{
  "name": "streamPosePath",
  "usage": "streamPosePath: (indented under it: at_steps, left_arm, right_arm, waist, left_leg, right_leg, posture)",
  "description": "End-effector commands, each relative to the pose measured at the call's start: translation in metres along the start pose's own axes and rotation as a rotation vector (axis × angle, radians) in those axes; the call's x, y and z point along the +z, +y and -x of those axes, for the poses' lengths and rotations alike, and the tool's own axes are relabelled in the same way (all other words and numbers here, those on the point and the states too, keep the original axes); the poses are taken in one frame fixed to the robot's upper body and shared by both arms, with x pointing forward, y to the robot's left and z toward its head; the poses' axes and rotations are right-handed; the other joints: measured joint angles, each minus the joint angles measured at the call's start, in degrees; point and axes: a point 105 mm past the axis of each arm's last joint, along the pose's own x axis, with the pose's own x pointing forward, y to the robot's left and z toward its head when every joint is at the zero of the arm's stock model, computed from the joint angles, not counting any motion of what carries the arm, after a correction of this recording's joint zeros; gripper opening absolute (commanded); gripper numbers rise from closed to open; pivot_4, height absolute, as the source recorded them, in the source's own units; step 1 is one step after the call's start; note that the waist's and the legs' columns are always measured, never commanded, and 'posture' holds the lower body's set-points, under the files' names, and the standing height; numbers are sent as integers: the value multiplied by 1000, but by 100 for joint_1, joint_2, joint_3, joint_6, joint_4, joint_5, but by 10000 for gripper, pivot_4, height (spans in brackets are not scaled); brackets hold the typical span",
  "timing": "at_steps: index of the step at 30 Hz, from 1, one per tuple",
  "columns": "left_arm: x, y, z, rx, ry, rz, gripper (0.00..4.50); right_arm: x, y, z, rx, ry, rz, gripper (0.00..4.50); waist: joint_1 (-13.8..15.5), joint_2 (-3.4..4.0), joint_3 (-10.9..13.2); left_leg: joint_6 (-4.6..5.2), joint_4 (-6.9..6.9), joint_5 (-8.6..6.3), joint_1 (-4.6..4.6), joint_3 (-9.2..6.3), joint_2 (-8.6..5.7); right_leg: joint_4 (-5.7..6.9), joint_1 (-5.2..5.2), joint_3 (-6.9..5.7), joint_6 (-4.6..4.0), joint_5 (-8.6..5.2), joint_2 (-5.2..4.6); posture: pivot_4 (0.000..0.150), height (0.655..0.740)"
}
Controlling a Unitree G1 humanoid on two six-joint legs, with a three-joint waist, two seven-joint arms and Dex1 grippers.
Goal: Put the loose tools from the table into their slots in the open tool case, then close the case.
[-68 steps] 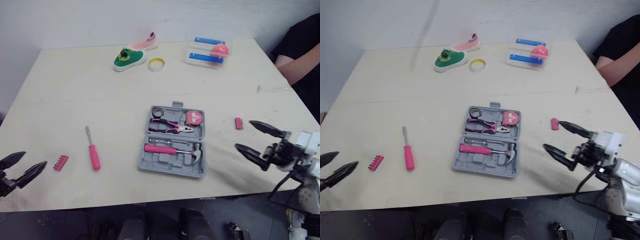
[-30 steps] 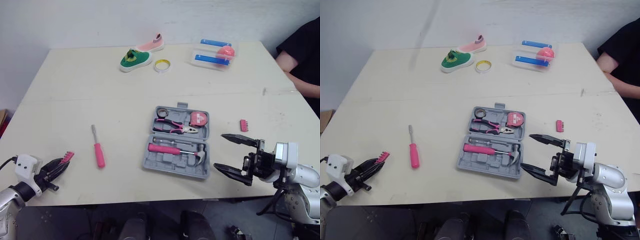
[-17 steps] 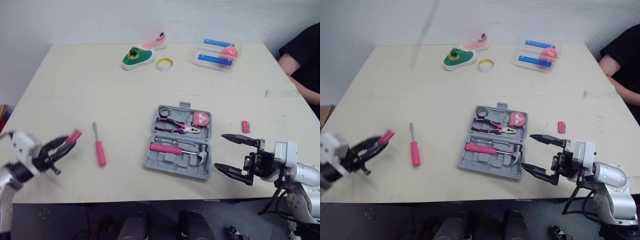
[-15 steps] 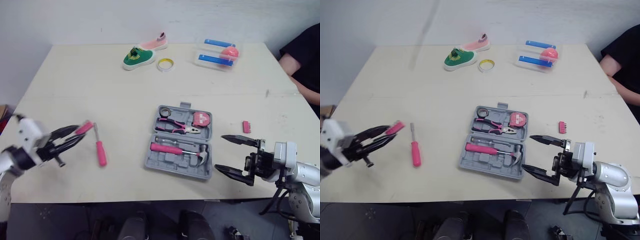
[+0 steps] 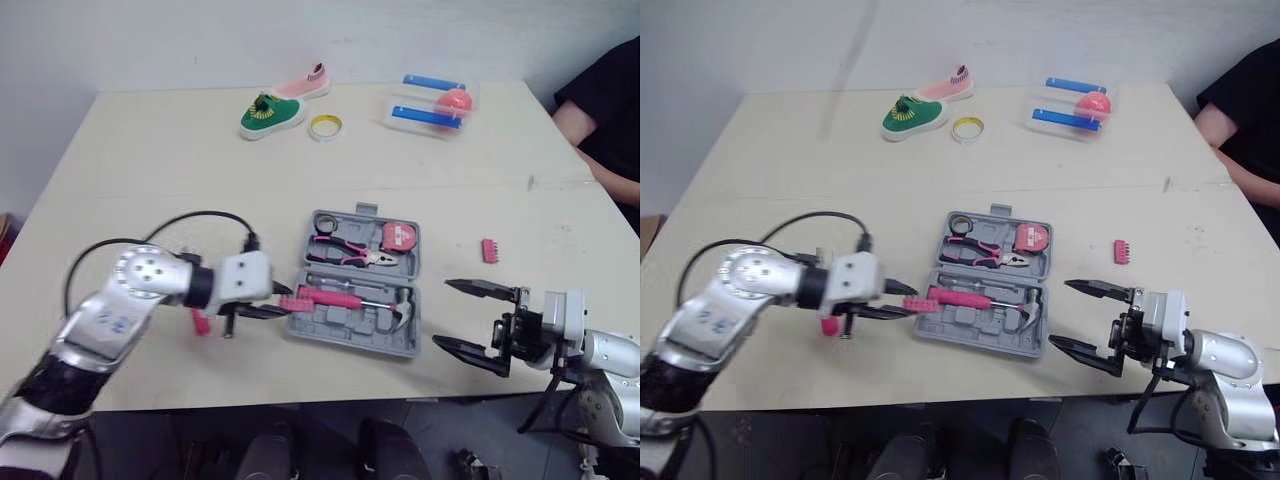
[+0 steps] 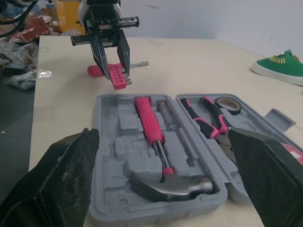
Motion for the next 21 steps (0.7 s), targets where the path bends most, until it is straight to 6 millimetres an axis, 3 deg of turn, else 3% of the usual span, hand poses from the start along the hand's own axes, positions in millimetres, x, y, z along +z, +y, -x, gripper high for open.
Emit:
streamPosePath:
  at_steps: [1,12,21]
  left_arm:
    - [-5,3,-10,-16,76,-30,6933]
    - [-8,21,-27,23,176,-48,6933]
    - [-5,10,-33,-52,152,-54,6933]
  right_arm:
    - [10,0,3,-5,-16,47,45000]
    - [10,3,6,-33,-9,44,45000]
    - [9,5,9,-45,-5,45,45000]
  waist:
    - [2,0,0]
    - [50,-2,1]
    - [41,-2,1]
  left_leg:
    - [0,0,0,2,2,0]
    - [10,52,-3,-11,-9,1]
    - [13,70,-6,-12,-14,1]
  right_leg:
    - [1,0,2,0,0,0]
    - [21,4,1,0,0,-4]
    - [34,8,4,1,0,-8]
  posture:
    - [1500,7400]
    - [1500,7400]
    - [1500,7400]
